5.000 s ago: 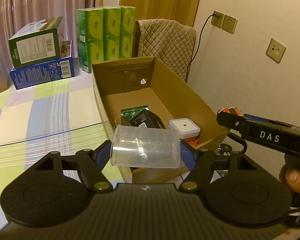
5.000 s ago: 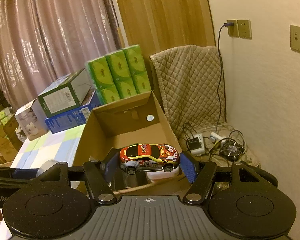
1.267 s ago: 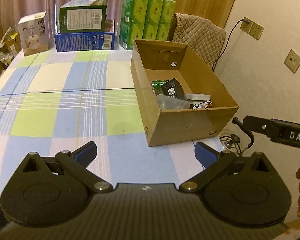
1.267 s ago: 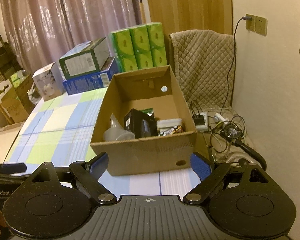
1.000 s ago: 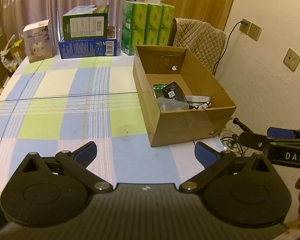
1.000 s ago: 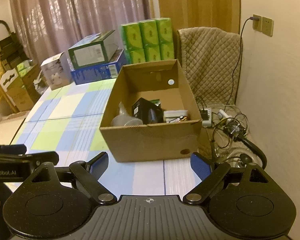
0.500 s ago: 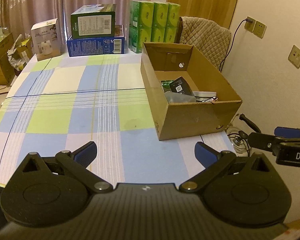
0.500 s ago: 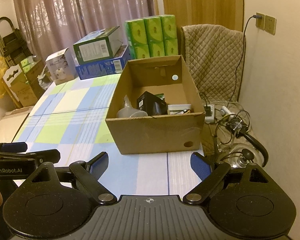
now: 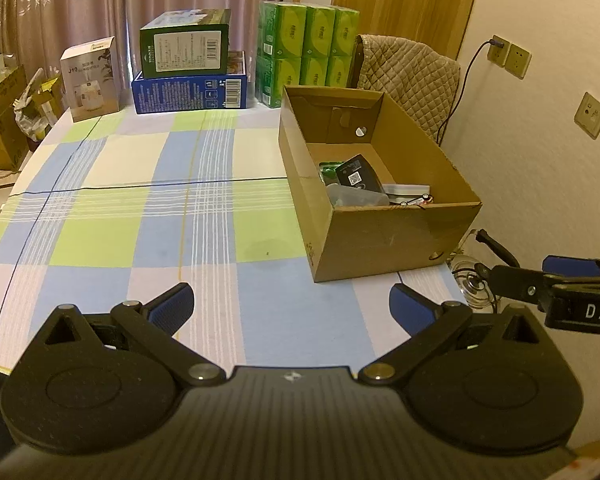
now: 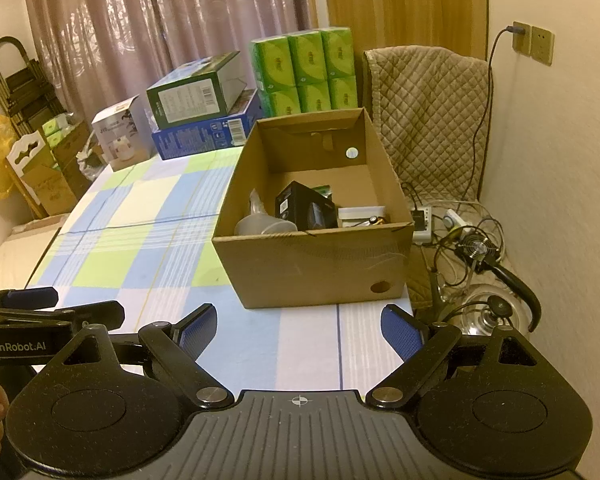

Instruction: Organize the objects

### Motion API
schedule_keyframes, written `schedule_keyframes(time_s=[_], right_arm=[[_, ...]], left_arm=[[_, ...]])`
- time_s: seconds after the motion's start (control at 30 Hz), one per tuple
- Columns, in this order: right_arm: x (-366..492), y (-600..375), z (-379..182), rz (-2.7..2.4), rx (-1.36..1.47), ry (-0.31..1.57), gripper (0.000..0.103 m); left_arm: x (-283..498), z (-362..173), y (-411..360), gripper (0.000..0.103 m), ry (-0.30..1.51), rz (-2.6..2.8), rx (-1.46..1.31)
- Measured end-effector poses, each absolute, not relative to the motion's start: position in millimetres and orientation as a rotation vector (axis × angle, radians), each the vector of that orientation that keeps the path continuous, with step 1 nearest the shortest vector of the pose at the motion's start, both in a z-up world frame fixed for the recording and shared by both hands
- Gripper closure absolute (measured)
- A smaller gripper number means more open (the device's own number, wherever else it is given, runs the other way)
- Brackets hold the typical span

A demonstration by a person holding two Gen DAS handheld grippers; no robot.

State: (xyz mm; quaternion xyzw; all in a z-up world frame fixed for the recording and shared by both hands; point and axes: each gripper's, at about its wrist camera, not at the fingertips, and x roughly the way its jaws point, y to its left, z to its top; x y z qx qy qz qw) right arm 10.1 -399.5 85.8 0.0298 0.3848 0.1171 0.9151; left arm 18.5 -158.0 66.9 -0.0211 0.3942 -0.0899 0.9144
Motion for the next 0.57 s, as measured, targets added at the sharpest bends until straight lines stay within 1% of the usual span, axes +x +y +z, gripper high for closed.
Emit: schedule_keyframes(time_s=[0.57], right_arm=[[10.3,-394.0,82.7,0.245,0.061,0.797,0.017]], left_arm=[[19.6,64.0,-153.6,0.001,0.799,-0.225,-0.082]])
